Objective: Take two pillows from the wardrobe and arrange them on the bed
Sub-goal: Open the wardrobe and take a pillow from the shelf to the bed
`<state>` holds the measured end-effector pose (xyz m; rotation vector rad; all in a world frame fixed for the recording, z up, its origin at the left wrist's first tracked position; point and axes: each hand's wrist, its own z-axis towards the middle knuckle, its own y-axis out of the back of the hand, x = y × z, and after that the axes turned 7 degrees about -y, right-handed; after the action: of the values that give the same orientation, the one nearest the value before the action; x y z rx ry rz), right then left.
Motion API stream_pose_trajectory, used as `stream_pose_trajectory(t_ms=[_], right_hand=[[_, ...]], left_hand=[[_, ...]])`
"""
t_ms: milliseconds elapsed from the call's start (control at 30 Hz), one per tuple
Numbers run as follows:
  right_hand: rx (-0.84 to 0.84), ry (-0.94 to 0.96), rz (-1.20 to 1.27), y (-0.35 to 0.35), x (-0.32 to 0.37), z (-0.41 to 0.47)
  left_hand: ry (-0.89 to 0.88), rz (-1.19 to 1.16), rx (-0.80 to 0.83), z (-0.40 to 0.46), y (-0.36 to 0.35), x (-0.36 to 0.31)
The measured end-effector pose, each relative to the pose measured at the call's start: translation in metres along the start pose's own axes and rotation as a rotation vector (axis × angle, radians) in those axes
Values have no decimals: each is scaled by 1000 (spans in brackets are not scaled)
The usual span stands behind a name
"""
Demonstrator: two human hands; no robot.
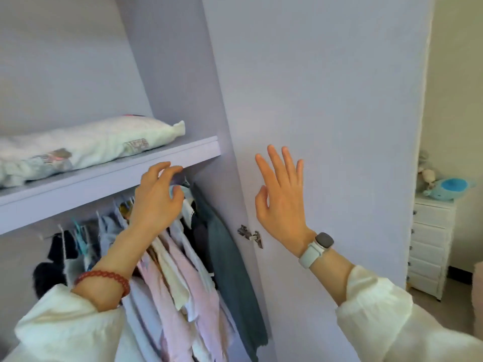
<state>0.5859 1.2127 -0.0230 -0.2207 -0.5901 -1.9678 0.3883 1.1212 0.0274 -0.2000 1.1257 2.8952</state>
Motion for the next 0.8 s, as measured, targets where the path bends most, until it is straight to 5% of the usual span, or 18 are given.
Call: stream_pose_trajectory(t_ms=[267, 533, 800], right_hand=[[271, 211, 226, -153, 141, 72], [601, 309, -113, -273, 214, 156], [409, 345, -150, -292, 227, 160]], left_hand=[[134, 490, -102, -8, 114, 158], [526, 604, 272, 35, 177, 281], [328, 879, 108, 37, 160, 278]])
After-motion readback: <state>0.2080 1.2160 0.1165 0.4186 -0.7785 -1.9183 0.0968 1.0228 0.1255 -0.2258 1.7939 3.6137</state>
